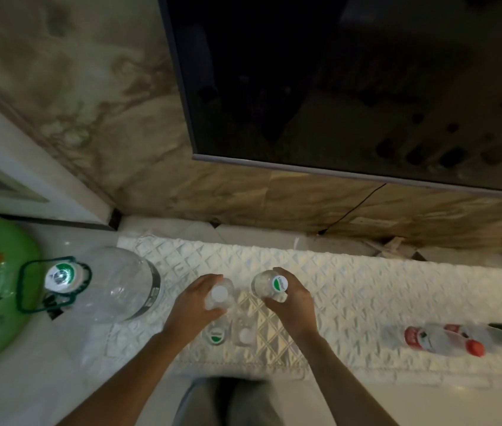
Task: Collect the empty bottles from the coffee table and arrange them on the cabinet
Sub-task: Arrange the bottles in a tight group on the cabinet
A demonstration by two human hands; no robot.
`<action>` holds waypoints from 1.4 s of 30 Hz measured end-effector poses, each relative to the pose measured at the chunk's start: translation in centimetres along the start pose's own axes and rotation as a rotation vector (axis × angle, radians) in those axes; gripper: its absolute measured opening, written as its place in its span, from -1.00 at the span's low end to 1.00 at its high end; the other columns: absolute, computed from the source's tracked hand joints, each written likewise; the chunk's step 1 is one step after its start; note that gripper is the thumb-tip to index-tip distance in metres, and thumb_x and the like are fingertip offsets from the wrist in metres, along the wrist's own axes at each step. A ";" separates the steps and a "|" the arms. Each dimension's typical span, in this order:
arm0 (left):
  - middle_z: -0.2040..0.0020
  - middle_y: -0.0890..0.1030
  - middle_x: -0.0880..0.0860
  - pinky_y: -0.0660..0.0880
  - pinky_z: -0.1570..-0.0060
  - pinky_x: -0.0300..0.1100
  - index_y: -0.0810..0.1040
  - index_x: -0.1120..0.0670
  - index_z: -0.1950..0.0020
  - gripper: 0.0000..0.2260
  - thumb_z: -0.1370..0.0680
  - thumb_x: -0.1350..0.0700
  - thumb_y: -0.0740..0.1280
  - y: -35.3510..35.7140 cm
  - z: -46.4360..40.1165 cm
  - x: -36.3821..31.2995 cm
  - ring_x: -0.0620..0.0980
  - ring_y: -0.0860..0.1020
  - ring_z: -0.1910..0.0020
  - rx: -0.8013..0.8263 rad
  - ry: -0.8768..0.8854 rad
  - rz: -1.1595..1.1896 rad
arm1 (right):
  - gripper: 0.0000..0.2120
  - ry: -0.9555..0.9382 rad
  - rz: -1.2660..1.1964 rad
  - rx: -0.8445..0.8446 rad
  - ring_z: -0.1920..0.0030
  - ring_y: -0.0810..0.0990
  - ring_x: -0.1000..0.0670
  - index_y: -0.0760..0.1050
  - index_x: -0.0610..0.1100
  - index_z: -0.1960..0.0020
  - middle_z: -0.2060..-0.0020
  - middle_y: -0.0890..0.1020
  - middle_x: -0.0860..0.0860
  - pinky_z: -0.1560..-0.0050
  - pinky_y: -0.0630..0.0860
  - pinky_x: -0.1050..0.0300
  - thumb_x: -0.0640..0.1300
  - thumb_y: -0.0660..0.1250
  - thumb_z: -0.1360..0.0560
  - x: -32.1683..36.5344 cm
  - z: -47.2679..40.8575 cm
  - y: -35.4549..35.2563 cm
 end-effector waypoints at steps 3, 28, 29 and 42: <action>-0.28 0.50 0.03 0.31 -0.20 -0.30 0.44 0.09 -0.34 -0.38 -0.32 0.09 0.55 0.8 -0.4 1.8 -0.04 0.46 -0.23 0.031 -0.014 -0.015 | -0.41 -0.004 0.026 0.028 -0.12 0.57 0.05 0.48 -0.02 -0.25 -0.15 0.60 0.06 -0.09 0.45 0.25 -0.15 0.56 -0.26 -0.2 -0.4 1.9; -0.31 0.46 0.03 0.35 -0.21 -0.24 0.41 0.09 -0.35 -0.38 -0.33 0.13 0.54 6.0 -1.9 7.1 -0.02 0.46 -0.26 0.177 0.019 0.014 | -0.45 0.053 0.188 0.191 -0.01 0.58 0.00 0.44 0.00 -0.20 -0.07 0.58 0.05 0.06 0.40 0.26 -0.03 0.52 -0.25 -4.4 -1.0 10.3; -0.32 0.45 0.02 0.35 -0.22 -0.24 0.41 0.09 -0.35 -0.38 -0.34 0.13 0.54 6.1 -2.0 7.1 -0.03 0.45 -0.27 0.179 0.021 0.017 | -0.46 0.051 0.180 0.194 -0.02 0.58 0.01 0.44 0.00 -0.20 -0.08 0.58 0.05 0.05 0.40 0.26 -0.03 0.51 -0.26 -4.5 -1.0 10.4; -0.24 0.51 0.05 0.38 -0.18 -0.26 0.53 0.15 -0.23 -0.57 -0.39 0.15 0.50 4.6 -0.6 5.1 -0.05 0.48 -0.20 0.044 0.014 0.094 | -0.65 -0.044 0.052 0.172 0.00 0.55 0.14 0.51 0.00 -0.17 -0.09 0.58 0.12 0.03 0.42 0.37 -0.06 0.45 -0.40 -3.3 0.0 9.1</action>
Point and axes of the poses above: each hand's wrist, its own z-axis away from the middle knuckle, its own y-axis out of the palm, x = y × z, the point moved 7 cm from there along -z, towards the middle knuckle
